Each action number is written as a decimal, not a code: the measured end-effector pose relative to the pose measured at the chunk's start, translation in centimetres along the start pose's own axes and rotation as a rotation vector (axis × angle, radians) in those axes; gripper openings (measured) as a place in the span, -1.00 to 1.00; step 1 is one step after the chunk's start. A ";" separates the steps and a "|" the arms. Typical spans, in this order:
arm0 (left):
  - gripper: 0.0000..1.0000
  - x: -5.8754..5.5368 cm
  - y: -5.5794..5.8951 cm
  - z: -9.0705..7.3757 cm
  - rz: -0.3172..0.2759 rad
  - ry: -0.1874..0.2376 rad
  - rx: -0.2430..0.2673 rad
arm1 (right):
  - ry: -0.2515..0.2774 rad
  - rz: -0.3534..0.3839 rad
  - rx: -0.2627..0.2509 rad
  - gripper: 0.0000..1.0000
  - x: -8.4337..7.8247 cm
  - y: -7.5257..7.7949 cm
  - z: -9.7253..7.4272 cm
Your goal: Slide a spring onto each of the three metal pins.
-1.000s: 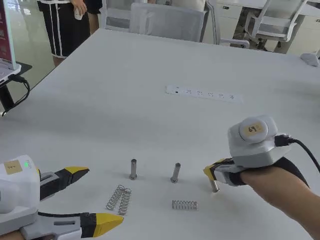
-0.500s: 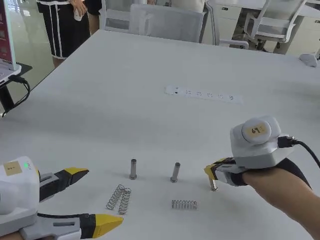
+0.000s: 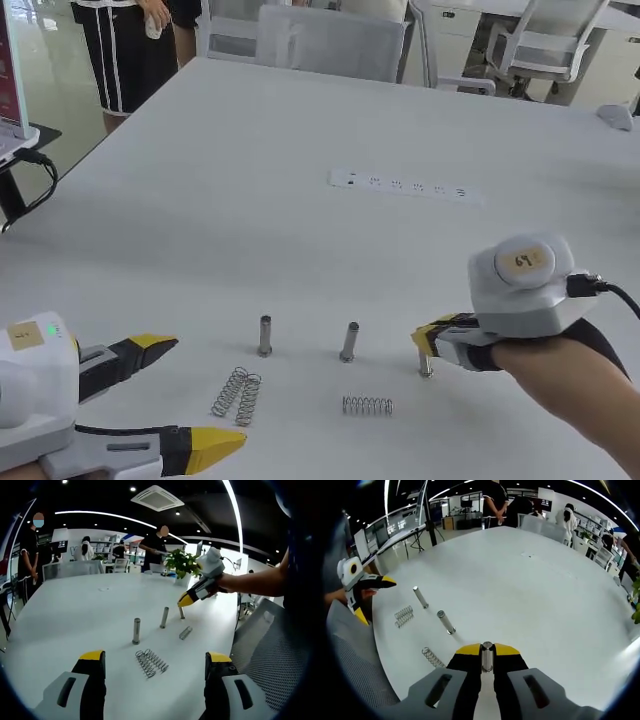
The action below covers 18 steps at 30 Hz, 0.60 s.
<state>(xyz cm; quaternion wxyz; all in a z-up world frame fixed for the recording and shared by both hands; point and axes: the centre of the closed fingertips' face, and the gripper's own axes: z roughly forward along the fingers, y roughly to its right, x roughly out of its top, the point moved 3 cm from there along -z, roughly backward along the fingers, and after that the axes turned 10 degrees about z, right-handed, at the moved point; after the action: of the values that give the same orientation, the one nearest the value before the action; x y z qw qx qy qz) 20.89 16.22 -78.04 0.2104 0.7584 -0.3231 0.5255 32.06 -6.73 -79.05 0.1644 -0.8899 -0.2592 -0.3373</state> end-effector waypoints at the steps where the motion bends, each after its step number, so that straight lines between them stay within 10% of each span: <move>1: 0.57 0.0 0.0 0.0 0.000 0.000 0.000 | 0.006 0.003 0.002 -0.90 0.0 0.0 -0.1; 18: 0.56 0.0 0.0 -0.1 0.000 -0.004 -0.004 | 0.049 -0.013 0.012 -0.90 -0.5 -0.2 -0.7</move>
<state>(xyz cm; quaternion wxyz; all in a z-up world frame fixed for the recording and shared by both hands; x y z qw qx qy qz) 20.81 16.28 -78.05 0.2112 0.7590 -0.3245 0.5234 31.24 -7.10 -78.86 0.1737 -0.8788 -0.2629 -0.3584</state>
